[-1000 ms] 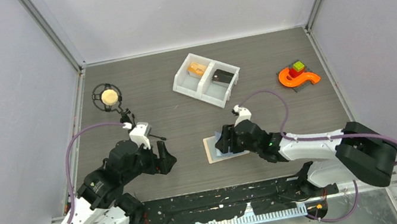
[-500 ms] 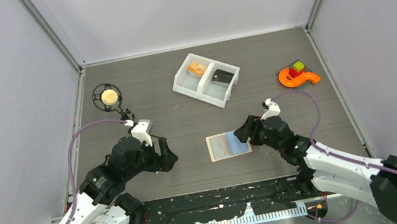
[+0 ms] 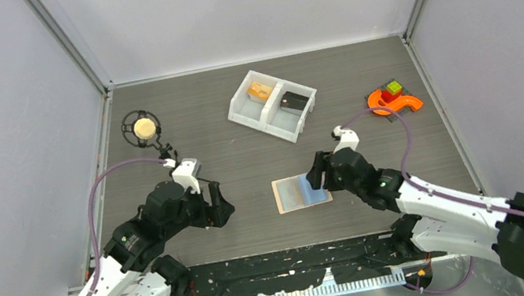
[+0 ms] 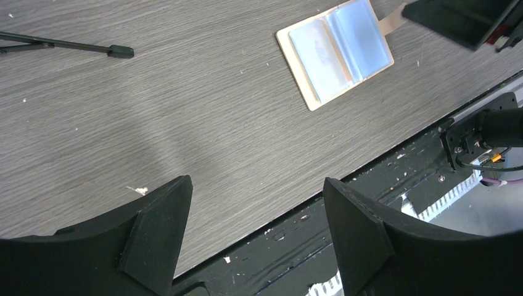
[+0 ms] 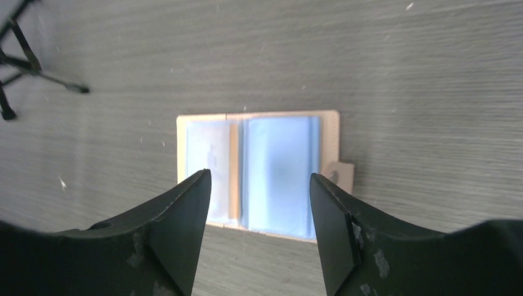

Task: Take the credit cards out of the card holder
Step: Remove the credit card from the storage box.

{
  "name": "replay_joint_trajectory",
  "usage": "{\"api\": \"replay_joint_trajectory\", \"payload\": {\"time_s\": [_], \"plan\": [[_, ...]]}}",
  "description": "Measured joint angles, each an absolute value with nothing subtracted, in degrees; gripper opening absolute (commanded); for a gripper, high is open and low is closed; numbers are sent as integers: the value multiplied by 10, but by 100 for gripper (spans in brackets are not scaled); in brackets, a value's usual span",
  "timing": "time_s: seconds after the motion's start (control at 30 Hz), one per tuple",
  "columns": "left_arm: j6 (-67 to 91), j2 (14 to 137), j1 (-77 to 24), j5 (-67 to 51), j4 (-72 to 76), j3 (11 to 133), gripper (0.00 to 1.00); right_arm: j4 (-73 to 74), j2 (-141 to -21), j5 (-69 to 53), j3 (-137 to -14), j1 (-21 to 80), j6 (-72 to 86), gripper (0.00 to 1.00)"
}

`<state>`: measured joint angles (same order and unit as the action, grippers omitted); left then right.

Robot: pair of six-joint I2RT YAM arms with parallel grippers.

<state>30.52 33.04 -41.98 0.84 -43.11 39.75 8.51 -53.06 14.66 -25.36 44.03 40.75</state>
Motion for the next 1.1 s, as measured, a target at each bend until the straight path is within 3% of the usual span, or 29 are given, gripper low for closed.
{"api": "replay_joint_trajectory", "payload": {"time_s": [0.27, 0.57, 0.87, 1.1], "plan": [[297, 296, -420, 16, -435, 397, 82, 104, -679, 208, -347, 552, 407, 75], [293, 264, -420, 34, -446, 397, 82, 105, -814, 231, -418, 602, 406, 76], [281, 257, -420, 41, -449, 397, 83, 108, -887, 237, -445, 613, 404, 73], [280, 256, -420, 41, -449, 397, 83, 108, -910, 246, -455, 616, 400, 64]]}}
